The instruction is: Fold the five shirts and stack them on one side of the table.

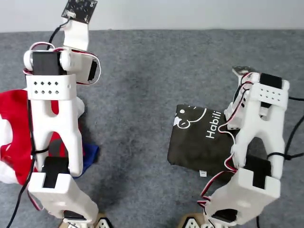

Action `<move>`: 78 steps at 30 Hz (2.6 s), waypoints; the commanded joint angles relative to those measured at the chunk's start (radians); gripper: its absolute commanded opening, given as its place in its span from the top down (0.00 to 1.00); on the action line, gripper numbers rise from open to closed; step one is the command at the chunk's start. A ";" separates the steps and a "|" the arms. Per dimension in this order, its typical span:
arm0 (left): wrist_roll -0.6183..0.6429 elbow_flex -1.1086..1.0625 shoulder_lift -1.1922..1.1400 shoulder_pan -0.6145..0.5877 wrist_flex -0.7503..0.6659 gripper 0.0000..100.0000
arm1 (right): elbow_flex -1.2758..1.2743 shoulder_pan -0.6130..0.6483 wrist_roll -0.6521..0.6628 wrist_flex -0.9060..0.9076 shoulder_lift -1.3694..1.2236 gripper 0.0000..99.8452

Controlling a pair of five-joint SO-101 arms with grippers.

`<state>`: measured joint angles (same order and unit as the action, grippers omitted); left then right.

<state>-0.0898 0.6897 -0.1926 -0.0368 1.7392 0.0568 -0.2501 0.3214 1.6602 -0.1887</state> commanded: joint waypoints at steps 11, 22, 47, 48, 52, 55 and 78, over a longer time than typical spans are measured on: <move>-0.005 0.007 0.058 0.006 0.017 0.99 | -0.213 0.007 -0.112 -0.278 -0.110 0.70; -0.005 0.005 0.058 0.006 0.017 0.99 | -0.256 -0.019 -0.089 -0.315 -0.176 1.00; -0.008 0.008 0.058 0.006 0.015 0.99 | 0.377 -0.018 1.086 -0.315 -0.328 0.99; -0.008 0.008 0.058 0.006 0.015 0.99 | 0.396 -0.007 1.086 -0.315 -0.349 0.99; -0.009 0.008 0.058 0.006 0.015 0.99 | 0.496 0.007 1.083 -0.312 -0.412 0.96; -0.009 0.008 0.058 0.006 0.015 0.99 | 0.572 0.002 1.033 -0.306 -0.418 0.85; -0.009 0.010 0.058 0.006 0.015 0.99 | 0.669 0.088 0.087 0.139 -0.358 0.99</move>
<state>-0.0898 0.6897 -0.1926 -0.0368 1.7392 0.7242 -0.1688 0.5025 1.7507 -0.6245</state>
